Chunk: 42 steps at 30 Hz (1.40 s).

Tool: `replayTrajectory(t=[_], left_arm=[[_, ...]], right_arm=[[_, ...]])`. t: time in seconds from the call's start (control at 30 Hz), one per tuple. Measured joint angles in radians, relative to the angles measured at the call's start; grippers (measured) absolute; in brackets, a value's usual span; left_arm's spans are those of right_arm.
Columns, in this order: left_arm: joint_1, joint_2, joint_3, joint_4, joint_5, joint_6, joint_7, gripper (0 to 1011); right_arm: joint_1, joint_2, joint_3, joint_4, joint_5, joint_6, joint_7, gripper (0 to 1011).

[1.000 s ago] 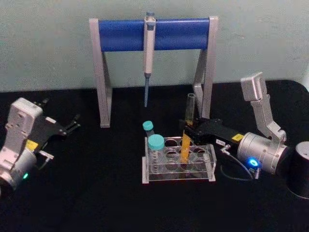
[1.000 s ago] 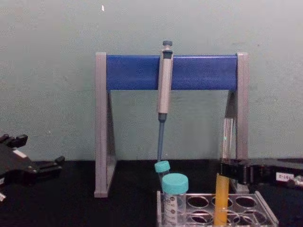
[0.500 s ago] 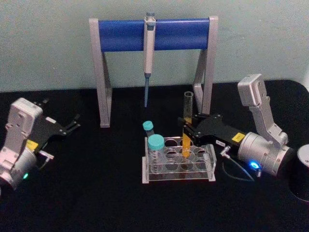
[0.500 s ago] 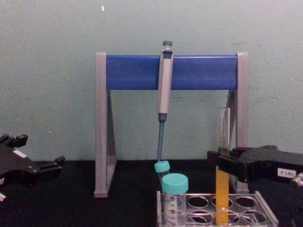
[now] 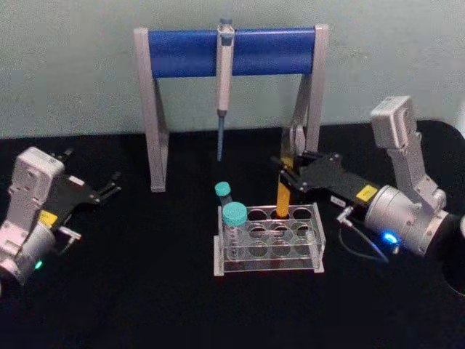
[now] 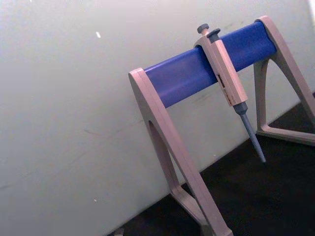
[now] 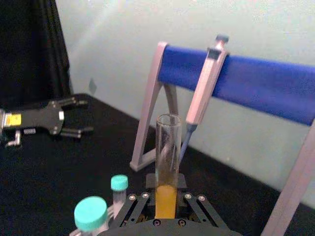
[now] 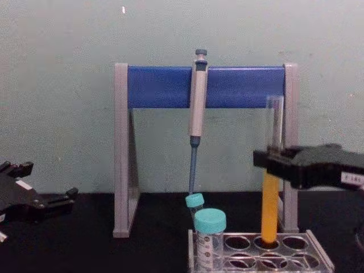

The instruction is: Pick up the test tube from the test tube rack, shake it, then place it back into the test tube rack.

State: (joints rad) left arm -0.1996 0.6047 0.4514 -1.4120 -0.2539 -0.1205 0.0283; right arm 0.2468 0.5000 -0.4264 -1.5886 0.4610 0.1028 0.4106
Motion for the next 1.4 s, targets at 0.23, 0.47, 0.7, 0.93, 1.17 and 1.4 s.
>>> replayTrajectory(t=[0.23,0.47,0.7,0.93,1.17,1.4], left_arm=[[0.000,0.000,0.000,0.000,0.000,0.000,0.000,1001],[0.000,0.000,0.000,0.000,0.000,0.000,0.000,1001],[0.000,0.000,0.000,0.000,0.000,0.000,0.000,1001],[0.000,0.000,0.000,0.000,0.000,0.000,0.000,1001],[0.000,0.000,0.000,0.000,0.000,0.000,0.000,1001],[0.000,0.000,0.000,0.000,0.000,0.000,0.000,1001]], right_arm=[[-0.003,-0.010,0.028,-0.028,0.004,0.000,-0.005,225],[0.013,-0.037,0.042,-0.027,0.008,0.004,-0.014,225],[0.025,-0.054,0.042,-0.020,0.012,0.011,-0.014,225],[0.031,-0.065,0.040,-0.005,0.005,0.006,-0.019,225],[0.018,-0.057,0.061,-0.005,-0.020,0.000,-0.045,225],[-0.036,-0.019,0.091,-0.063,-0.020,0.028,-0.045,225]])
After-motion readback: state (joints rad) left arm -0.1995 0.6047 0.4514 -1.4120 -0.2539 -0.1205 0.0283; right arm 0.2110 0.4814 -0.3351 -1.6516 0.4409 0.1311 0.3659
